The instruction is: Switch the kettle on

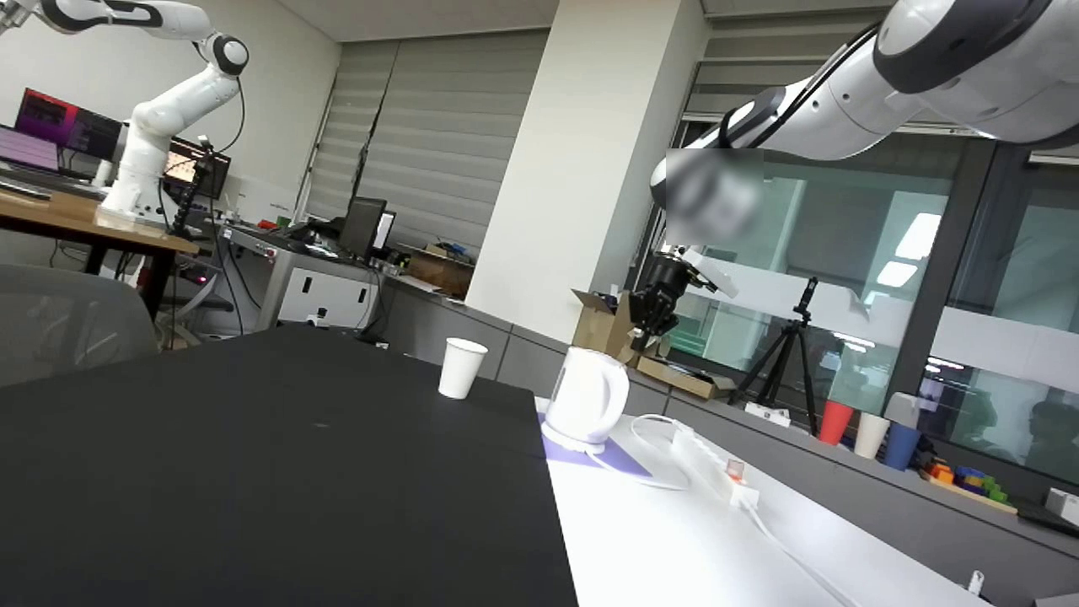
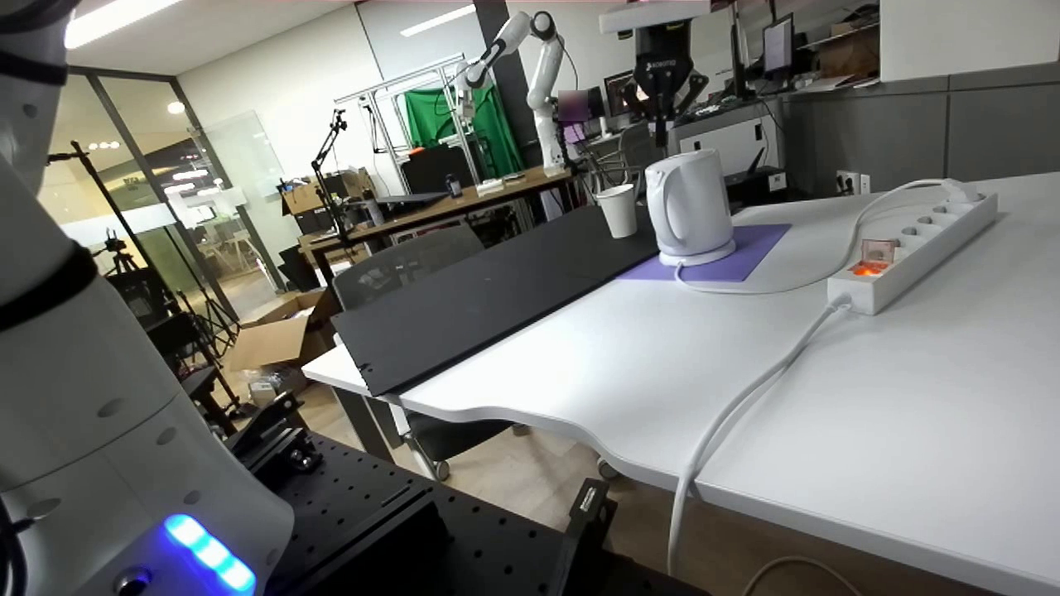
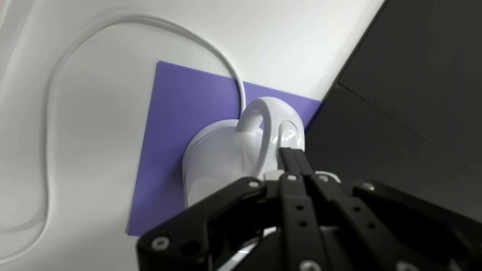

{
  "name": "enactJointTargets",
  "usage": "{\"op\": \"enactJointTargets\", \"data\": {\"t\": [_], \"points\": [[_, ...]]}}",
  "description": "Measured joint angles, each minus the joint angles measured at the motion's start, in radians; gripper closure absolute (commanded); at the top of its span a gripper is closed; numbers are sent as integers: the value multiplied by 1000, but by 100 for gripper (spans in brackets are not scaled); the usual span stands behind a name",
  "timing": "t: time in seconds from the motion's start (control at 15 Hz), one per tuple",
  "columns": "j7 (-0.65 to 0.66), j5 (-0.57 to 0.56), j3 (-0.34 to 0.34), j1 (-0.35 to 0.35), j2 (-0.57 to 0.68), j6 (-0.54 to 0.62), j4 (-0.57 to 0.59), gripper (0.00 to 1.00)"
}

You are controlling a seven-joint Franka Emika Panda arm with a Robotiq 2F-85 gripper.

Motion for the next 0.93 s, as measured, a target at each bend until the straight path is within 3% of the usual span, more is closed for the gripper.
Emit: {"op": "enactJointTargets", "data": {"t": [0.93], "points": [[-6,7,24,-1,135,-163,175,100]]}}
